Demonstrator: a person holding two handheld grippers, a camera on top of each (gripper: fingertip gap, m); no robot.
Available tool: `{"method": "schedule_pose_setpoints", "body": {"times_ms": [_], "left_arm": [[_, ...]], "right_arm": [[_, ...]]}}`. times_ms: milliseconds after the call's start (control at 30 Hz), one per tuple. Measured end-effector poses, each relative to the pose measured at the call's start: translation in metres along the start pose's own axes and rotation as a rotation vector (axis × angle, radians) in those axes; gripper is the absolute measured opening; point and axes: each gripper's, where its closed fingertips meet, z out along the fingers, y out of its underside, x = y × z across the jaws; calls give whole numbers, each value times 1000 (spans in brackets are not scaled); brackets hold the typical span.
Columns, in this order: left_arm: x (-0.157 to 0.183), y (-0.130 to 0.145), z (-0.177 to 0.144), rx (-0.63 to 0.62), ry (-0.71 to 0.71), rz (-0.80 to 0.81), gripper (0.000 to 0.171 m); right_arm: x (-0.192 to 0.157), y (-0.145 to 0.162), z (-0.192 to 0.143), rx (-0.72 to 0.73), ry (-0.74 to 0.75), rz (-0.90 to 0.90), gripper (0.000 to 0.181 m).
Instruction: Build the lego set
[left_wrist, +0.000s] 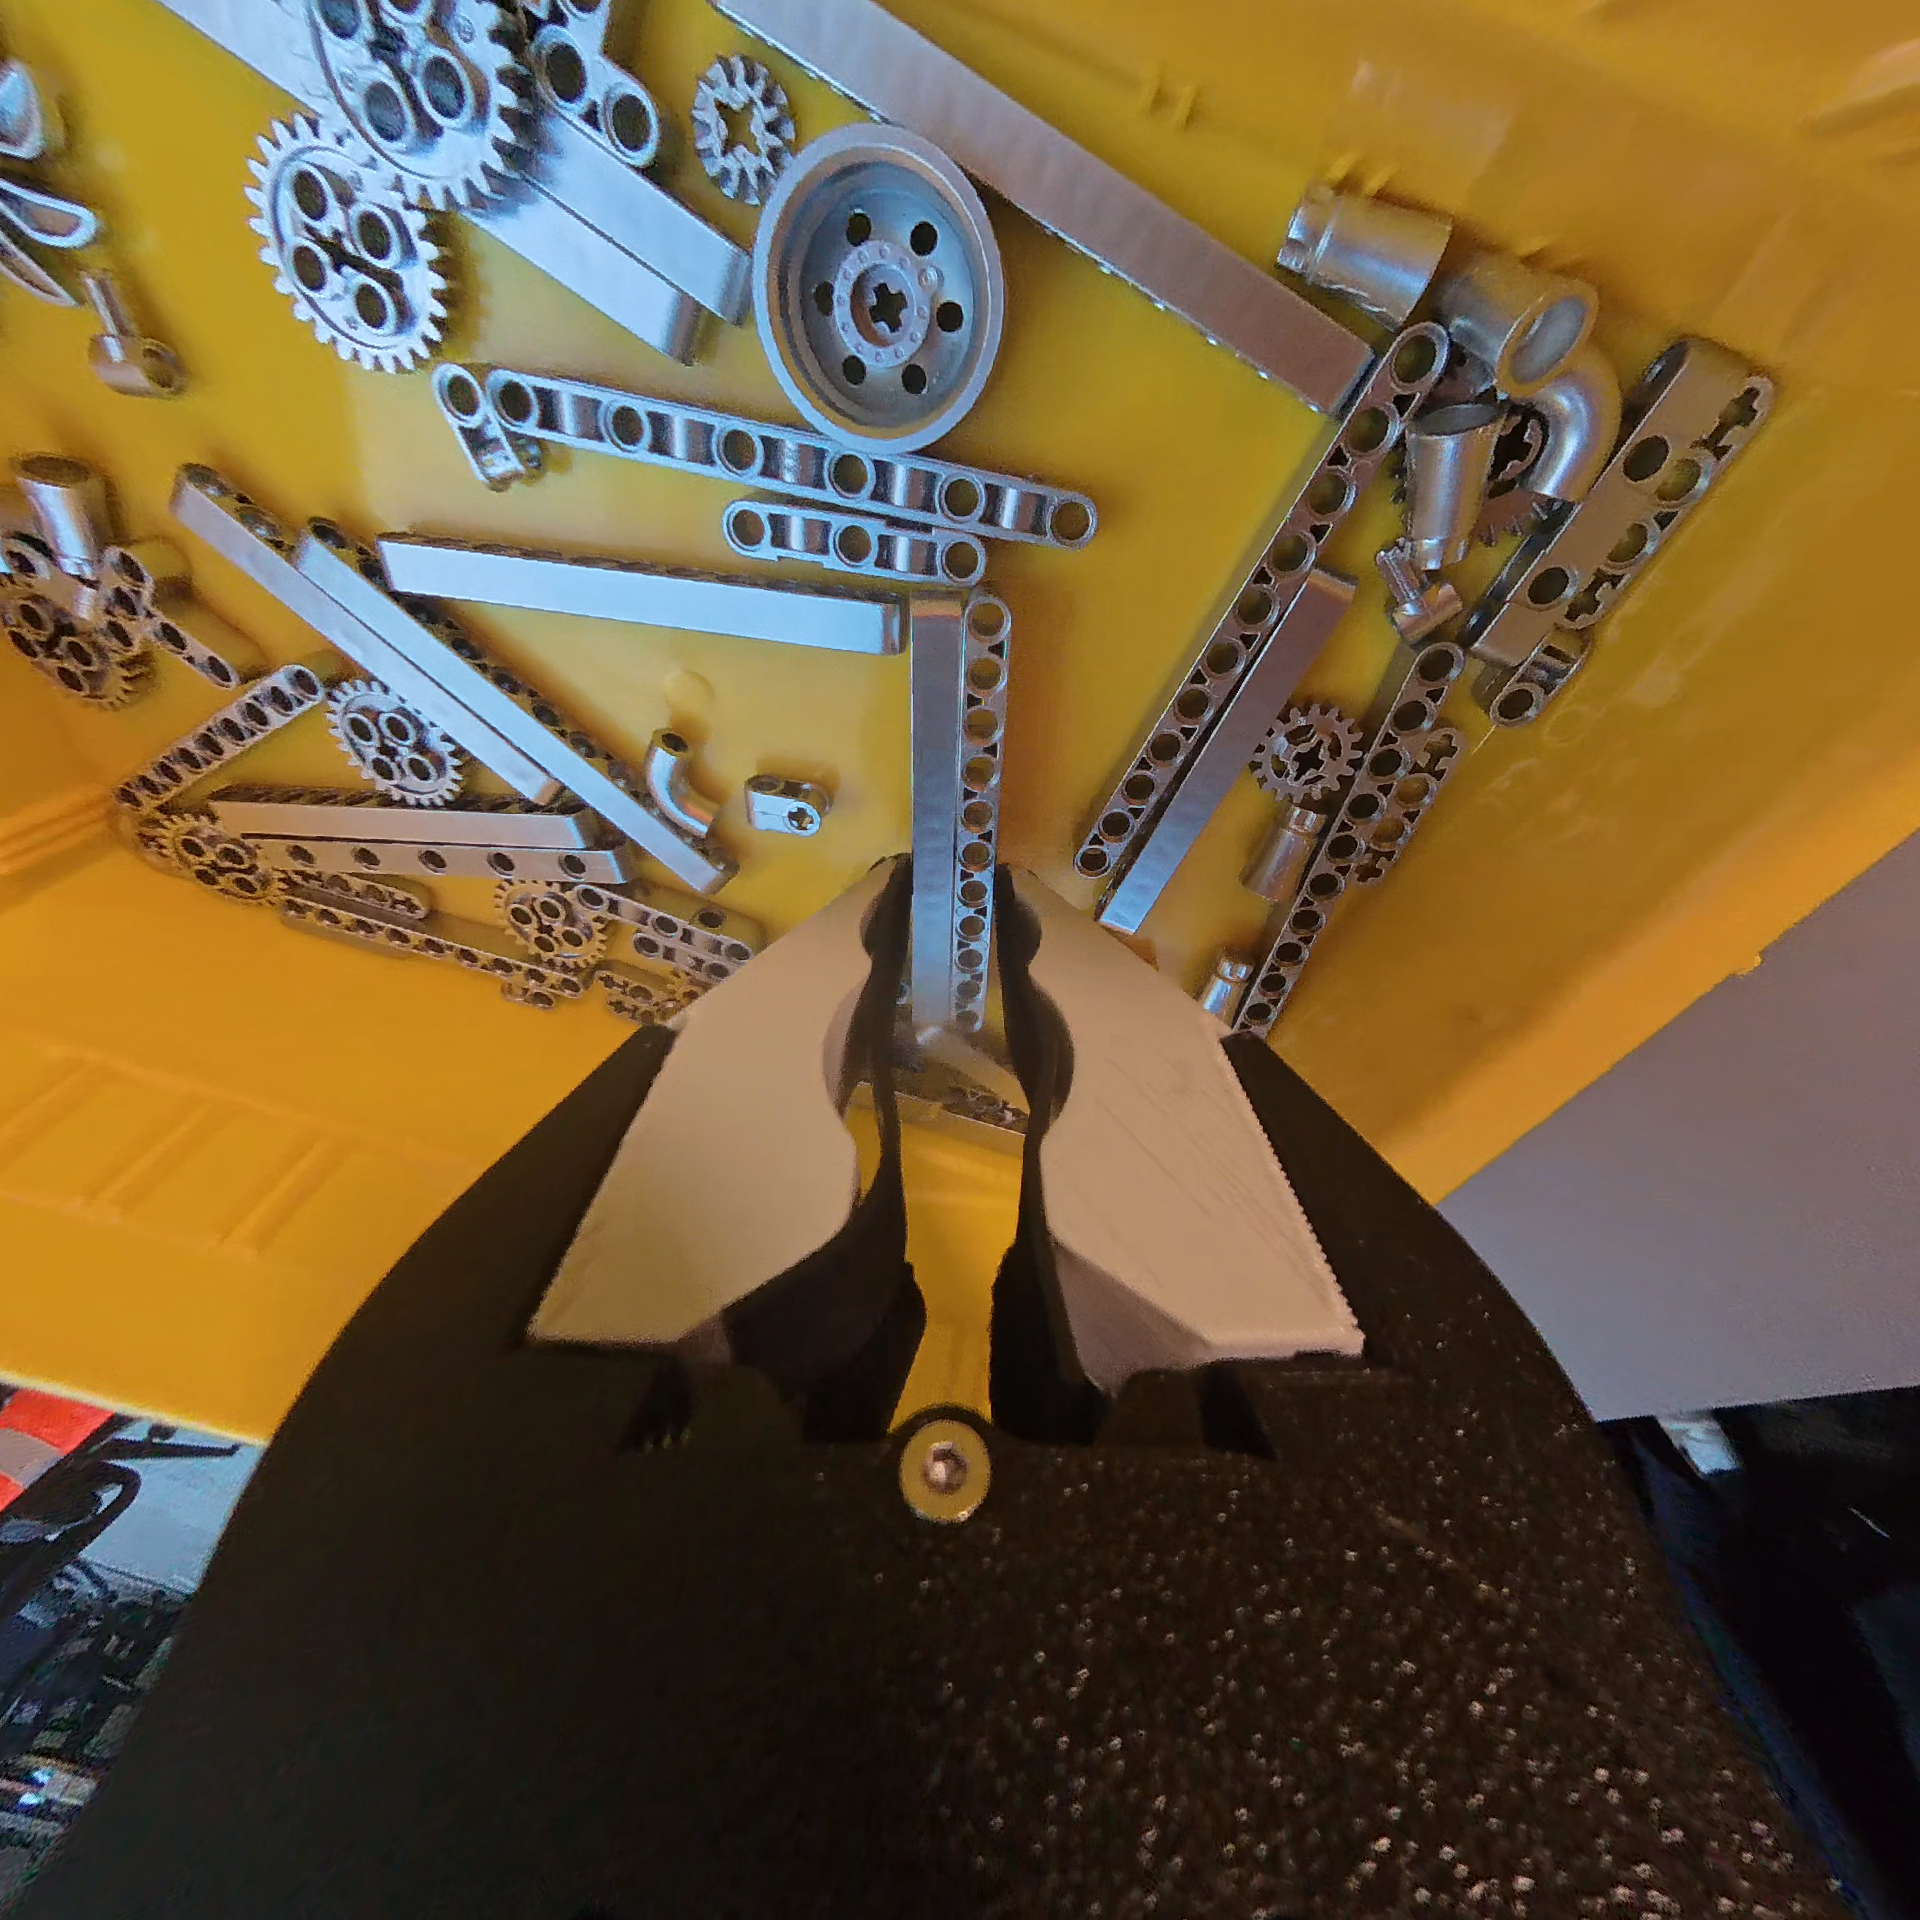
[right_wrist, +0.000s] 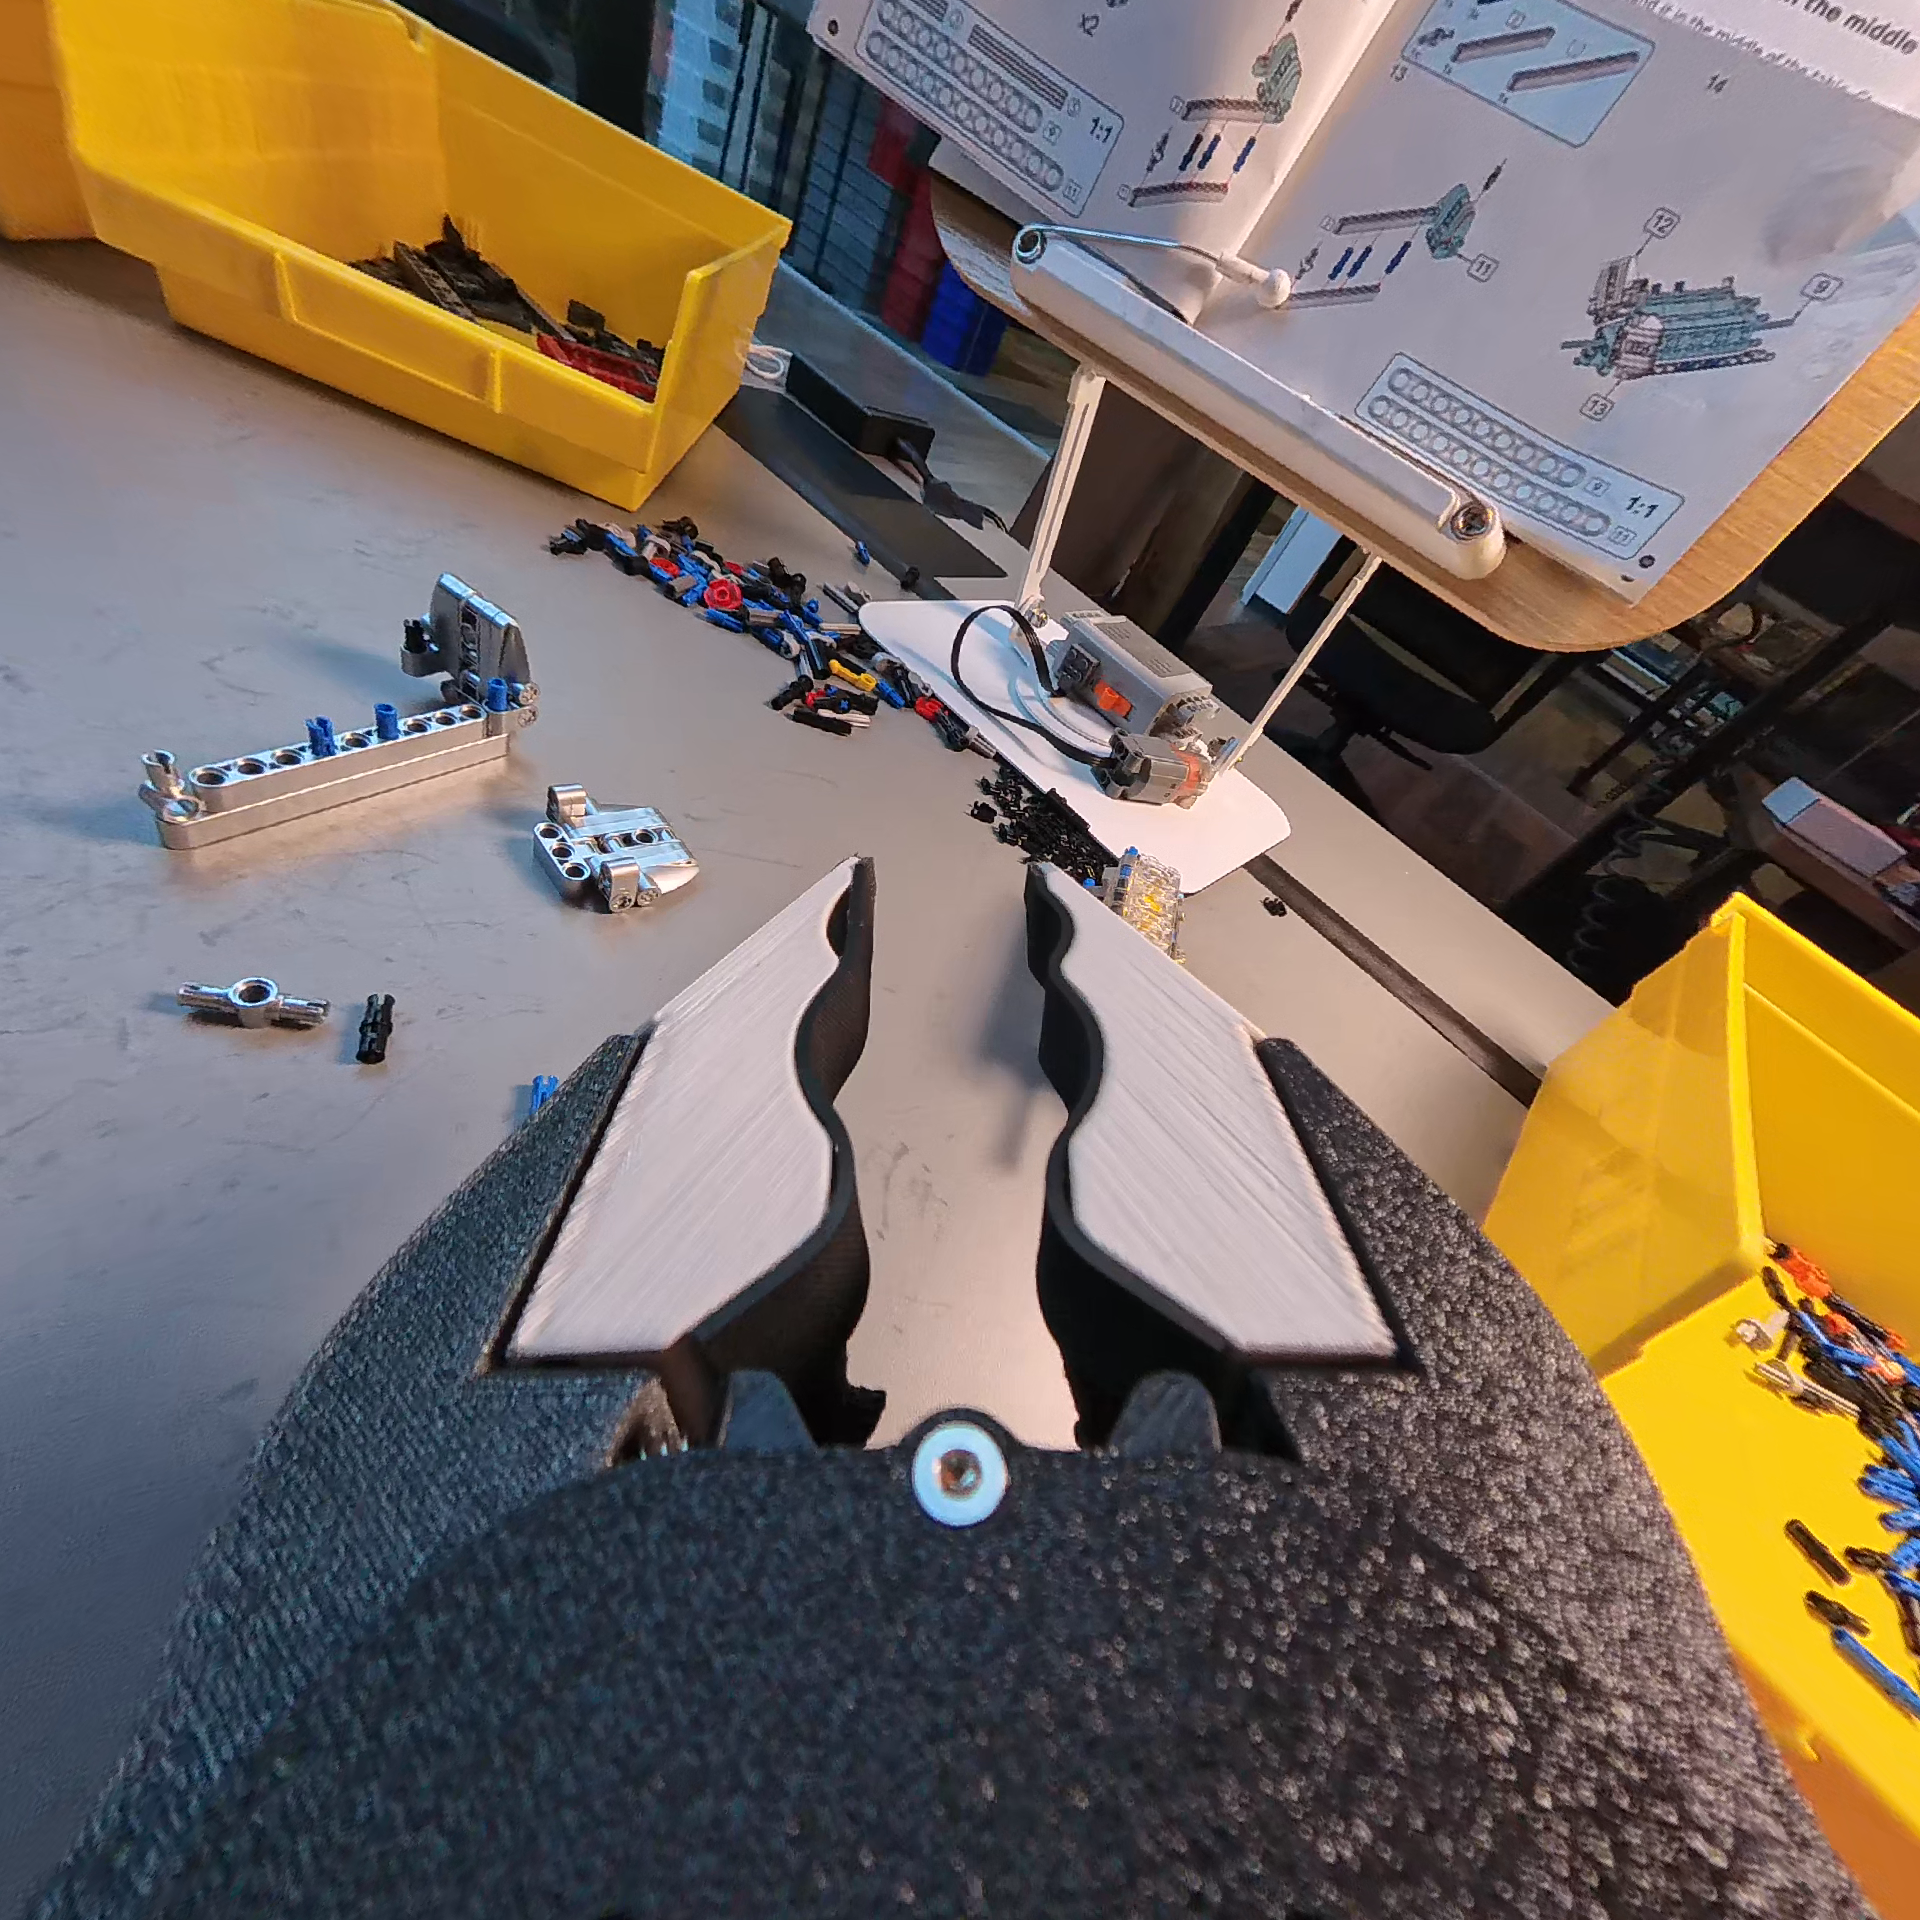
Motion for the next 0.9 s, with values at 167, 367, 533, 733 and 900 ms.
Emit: {"method": "schedule_pose_setpoints", "body": {"times_ms": [167, 367, 533, 733, 900], "left_arm": [[-14, -9, -30, 150, -145, 13, 13], [8, -32, -90, 454, -327, 67, 13], [46, -51, -120, 638, -439, 130, 13], [49, -34, -76, 473, -357, 116, 13], [24, -20, -36, 295, -314, 92, 14]], "right_arm": [[0, -1, 0, 4, -1, 4, 28], [1, -2, -2, 17, -3, 12, 28], [0, -3, -2, 21, -6, 4, 28], [-2, -7, -5, 36, -9, 11, 28], [-1, -6, -5, 35, -7, 17, 28]]}}
